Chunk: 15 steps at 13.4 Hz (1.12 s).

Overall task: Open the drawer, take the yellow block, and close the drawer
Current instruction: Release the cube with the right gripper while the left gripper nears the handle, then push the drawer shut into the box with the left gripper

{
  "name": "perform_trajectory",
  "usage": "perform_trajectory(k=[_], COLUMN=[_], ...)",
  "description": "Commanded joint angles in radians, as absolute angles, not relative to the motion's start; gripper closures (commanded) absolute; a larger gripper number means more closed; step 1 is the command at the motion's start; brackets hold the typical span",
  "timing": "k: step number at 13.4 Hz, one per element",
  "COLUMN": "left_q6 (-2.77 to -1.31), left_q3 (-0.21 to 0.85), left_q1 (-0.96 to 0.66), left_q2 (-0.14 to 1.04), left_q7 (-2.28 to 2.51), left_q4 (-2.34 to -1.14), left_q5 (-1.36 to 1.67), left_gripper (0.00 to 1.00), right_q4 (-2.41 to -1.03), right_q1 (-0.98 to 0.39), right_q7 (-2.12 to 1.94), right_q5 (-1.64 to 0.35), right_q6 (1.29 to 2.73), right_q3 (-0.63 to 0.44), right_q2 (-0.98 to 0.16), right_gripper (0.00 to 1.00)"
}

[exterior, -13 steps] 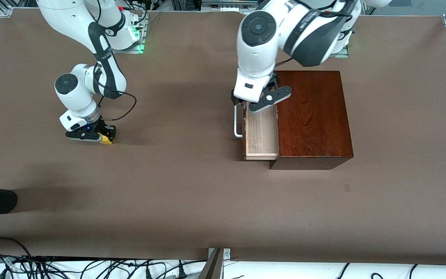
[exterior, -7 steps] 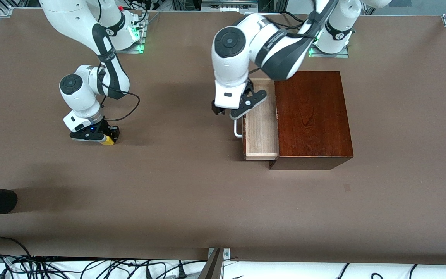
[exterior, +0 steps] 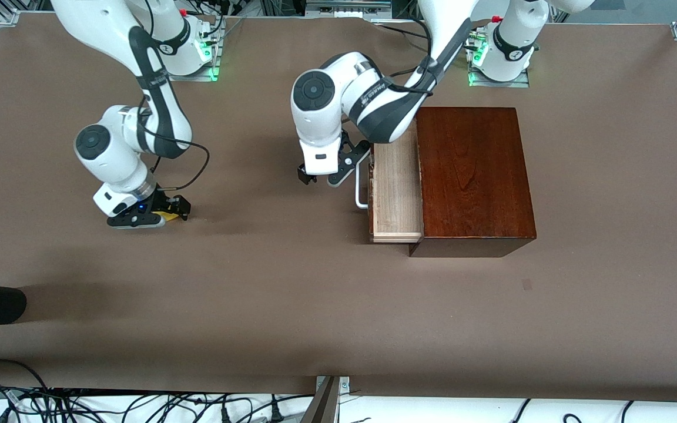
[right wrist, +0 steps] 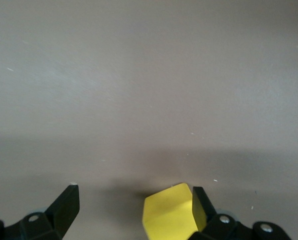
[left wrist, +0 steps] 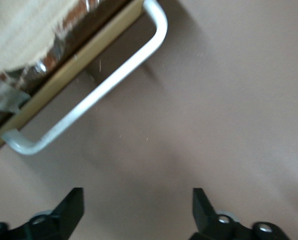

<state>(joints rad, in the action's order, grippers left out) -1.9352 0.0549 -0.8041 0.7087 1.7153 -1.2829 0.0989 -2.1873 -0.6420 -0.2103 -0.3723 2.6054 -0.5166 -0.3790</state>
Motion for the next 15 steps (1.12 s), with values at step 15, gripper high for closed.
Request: perform_trajectory(k=[15], left_q6=[-1.878], left_q3=[0.031], left_q1=[-0.618], left_q2=[0.626], left_q7=[1.495], left_q4=[-1.445], left_q5=[0.140], left_gripper=[1.00], right_q4=[-1.612], right_q1=[-0.638], right_q7=[-0.224], right_q5=[-0.157], right_q6=[1.750], right_q3=[-0.654], right_q2=[-0.302], right_gripper=[0.00])
